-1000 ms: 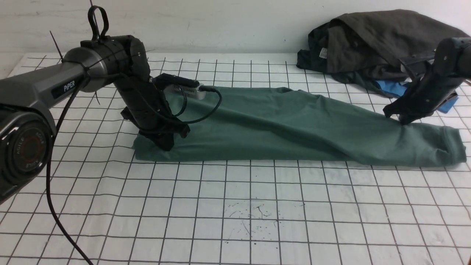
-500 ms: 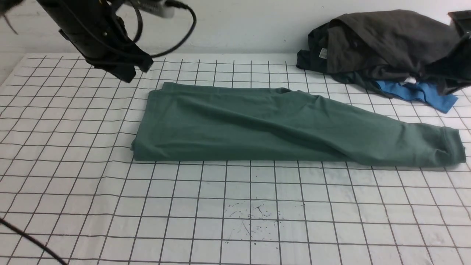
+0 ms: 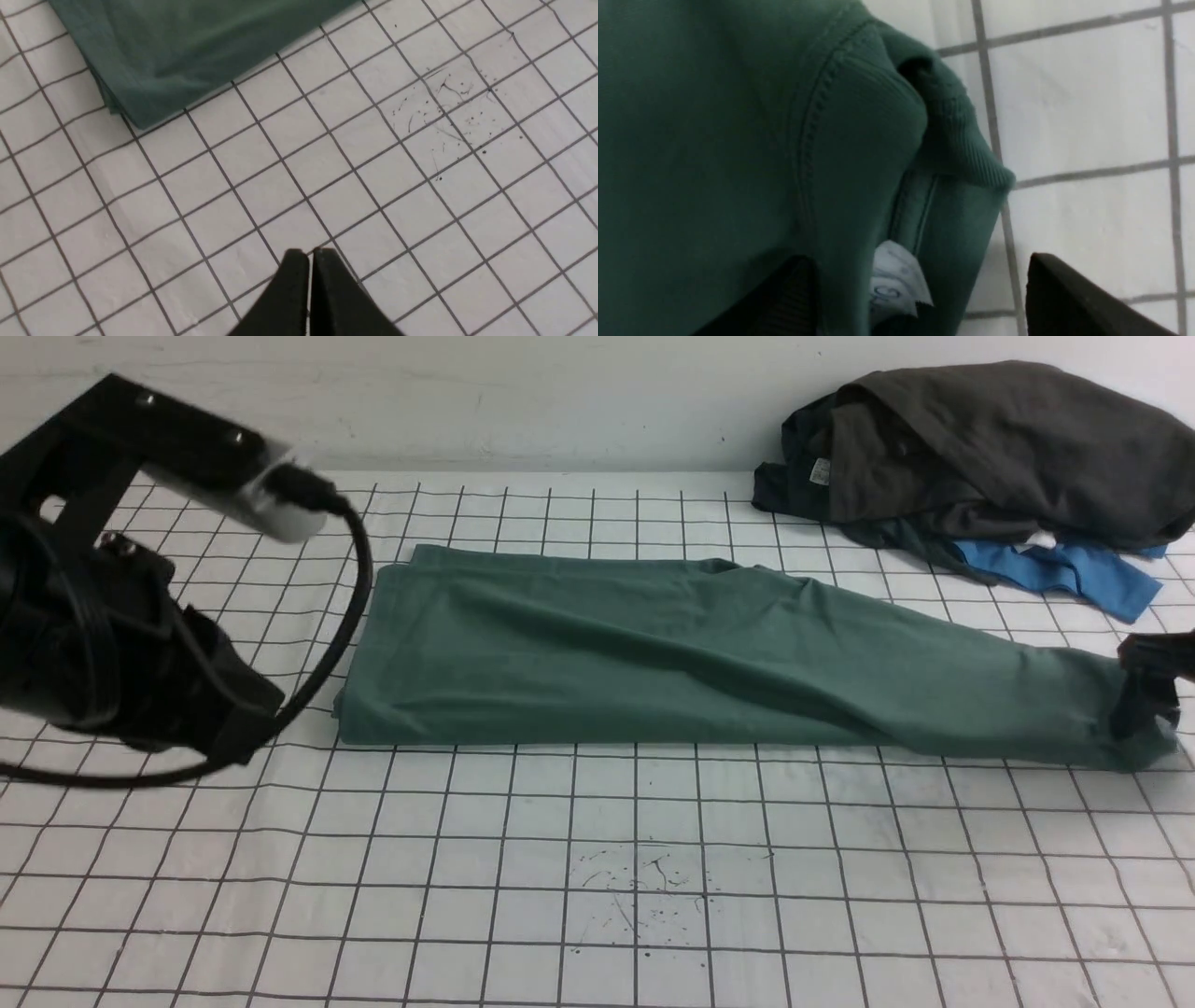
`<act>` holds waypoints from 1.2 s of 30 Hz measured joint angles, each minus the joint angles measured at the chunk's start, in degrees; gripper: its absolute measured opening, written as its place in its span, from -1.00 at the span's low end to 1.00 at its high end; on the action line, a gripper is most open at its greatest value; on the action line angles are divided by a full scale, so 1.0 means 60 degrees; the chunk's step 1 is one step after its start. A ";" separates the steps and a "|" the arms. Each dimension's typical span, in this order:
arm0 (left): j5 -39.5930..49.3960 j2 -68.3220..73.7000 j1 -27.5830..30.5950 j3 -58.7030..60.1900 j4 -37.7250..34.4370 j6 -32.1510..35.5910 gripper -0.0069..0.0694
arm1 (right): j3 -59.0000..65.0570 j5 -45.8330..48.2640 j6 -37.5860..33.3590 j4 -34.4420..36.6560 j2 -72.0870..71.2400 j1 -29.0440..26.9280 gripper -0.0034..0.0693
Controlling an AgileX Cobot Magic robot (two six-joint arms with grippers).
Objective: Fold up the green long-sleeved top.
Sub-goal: Use the right arm to clamp the right edge of the fabric, then use the right arm to drag the right edge of the fabric to the left and folds it over the left edge
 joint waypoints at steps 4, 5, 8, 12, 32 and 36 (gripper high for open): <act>-0.0102 -0.0197 0.0000 0.0570 0.0475 0.0001 -0.84 | 0.0152 -0.0609 0.0009 -0.0070 0.0091 0.0000 0.51; -0.0102 -0.0197 0.0000 0.0654 0.0656 -0.0034 -0.84 | 0.0159 -0.0686 0.0009 -0.0051 0.0091 0.0000 0.45; -0.0102 -0.0197 0.0000 0.0763 0.1024 -0.0269 -0.84 | 0.0170 -0.0803 -0.0049 0.0222 0.0111 0.0000 0.13; -0.0102 -0.0208 0.0000 0.0788 0.1359 -0.0659 -0.84 | 0.0180 -0.0762 -0.0585 0.0889 0.0136 0.0000 -0.55; -0.0616 -0.0226 0.0000 0.1821 0.1068 -0.1283 -0.84 | 0.0265 -0.1877 0.0574 -0.0983 -0.4206 0.1954 -0.83; -0.0844 -0.0226 0.0000 0.1821 0.0769 -0.1266 -0.84 | 0.0265 -0.2870 0.0428 0.0842 -0.4018 0.4073 -0.83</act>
